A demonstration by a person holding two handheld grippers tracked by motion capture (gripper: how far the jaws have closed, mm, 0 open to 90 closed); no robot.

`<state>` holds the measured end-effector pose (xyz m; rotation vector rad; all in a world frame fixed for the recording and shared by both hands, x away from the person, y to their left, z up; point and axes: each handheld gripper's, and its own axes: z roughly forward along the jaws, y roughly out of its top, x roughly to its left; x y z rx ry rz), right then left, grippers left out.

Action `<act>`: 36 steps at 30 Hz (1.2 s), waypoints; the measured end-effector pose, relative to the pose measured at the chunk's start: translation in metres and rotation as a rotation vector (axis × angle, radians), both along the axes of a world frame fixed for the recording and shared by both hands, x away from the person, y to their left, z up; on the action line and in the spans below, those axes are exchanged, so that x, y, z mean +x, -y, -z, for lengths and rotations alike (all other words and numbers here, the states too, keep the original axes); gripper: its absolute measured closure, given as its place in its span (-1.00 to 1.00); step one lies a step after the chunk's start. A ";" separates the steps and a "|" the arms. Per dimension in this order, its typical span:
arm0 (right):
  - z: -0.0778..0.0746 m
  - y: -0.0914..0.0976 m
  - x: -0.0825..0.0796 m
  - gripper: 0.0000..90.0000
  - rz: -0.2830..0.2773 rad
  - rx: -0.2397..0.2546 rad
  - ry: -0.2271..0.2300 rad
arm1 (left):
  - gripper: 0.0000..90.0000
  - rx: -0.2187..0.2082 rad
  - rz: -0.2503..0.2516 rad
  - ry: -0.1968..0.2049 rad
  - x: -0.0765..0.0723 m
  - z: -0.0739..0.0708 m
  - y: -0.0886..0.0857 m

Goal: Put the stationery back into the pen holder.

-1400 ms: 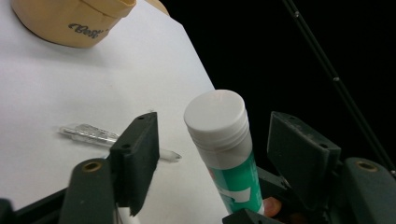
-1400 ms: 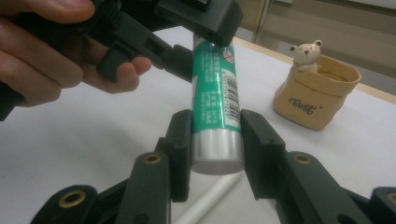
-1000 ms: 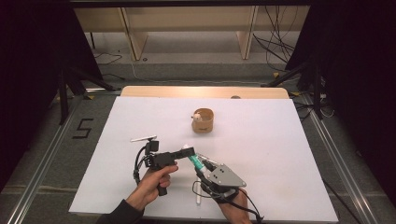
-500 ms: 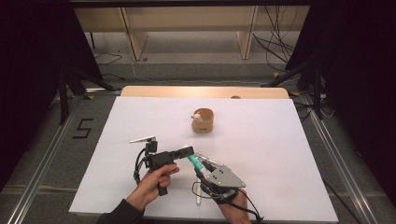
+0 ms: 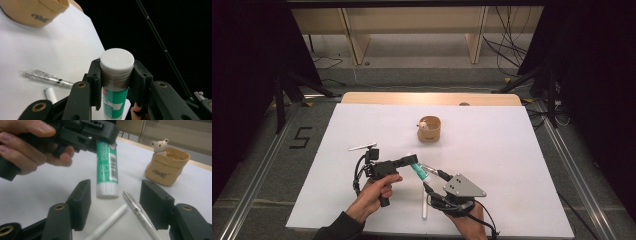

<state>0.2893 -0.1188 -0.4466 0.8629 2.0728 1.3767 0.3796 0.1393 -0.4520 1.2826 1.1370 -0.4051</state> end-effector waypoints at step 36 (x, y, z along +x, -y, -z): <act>0.008 0.046 -0.007 -0.38 0.023 0.015 -0.111 | 0.44 0.334 -0.129 0.333 0.069 -0.045 0.024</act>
